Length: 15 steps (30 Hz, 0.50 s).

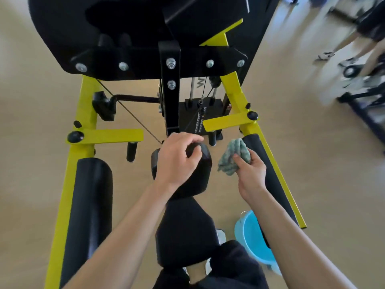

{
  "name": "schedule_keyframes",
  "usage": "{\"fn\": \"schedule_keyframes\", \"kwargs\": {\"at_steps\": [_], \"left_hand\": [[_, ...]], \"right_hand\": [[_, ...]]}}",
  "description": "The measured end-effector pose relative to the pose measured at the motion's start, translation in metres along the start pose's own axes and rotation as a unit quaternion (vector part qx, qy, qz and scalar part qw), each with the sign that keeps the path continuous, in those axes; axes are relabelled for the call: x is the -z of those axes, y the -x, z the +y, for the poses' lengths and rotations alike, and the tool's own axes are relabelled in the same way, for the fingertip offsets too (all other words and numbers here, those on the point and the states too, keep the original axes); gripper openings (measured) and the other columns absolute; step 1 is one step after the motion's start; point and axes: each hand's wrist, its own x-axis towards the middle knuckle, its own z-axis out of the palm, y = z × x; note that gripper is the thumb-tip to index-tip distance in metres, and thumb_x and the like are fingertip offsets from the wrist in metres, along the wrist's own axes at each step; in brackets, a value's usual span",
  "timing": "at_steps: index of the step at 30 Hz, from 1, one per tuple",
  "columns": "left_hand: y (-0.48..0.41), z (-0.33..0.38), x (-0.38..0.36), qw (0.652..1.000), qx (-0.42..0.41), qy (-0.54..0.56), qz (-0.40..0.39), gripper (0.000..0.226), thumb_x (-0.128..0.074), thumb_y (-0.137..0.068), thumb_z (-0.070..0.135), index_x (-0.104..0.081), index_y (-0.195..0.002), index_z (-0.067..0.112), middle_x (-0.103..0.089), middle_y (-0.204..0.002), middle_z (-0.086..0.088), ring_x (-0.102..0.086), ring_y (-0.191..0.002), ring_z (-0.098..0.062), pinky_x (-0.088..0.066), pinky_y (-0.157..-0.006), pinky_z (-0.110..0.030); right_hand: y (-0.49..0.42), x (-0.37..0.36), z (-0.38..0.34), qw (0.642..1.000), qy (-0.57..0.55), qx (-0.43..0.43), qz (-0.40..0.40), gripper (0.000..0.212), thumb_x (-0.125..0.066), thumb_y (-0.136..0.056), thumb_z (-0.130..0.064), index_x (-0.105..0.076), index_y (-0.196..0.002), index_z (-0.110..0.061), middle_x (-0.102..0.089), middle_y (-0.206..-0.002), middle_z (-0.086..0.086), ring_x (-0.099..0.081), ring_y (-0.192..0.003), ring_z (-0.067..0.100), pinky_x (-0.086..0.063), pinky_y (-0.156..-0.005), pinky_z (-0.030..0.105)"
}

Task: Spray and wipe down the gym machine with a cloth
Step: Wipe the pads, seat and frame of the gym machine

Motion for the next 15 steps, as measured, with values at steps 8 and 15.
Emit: {"fn": "schedule_keyframes", "kwargs": {"at_steps": [8, 15], "left_hand": [[-0.022, -0.028, -0.01, 0.978, 0.006, -0.159, -0.137, 0.039, -0.044, -0.096, 0.054, -0.068, -0.118, 0.032, -0.072, -0.111, 0.014, -0.066, -0.102, -0.009, -0.058, -0.082, -0.037], [-0.026, -0.024, -0.017, 0.975, 0.005, -0.199, -0.102, 0.029, -0.052, -0.093, 0.049, -0.072, -0.099, 0.029, -0.072, -0.088, 0.013, -0.068, -0.083, -0.01, -0.049, -0.061, -0.027]], "right_hand": [[-0.103, -0.064, 0.052, 0.993, 0.105, -0.008, 0.049, 0.031, -0.07, -0.091, -0.008, -0.07, -0.119, -0.022, -0.073, -0.1, -0.004, -0.069, -0.09, 0.012, -0.058, -0.077, 0.028], [-0.154, -0.077, 0.107, 0.962, 0.272, 0.009, 0.034, 0.007, -0.072, -0.09, -0.009, -0.072, -0.09, -0.002, -0.064, -0.082, 0.004, -0.055, -0.079, 0.019, -0.036, -0.066, 0.025]]}}
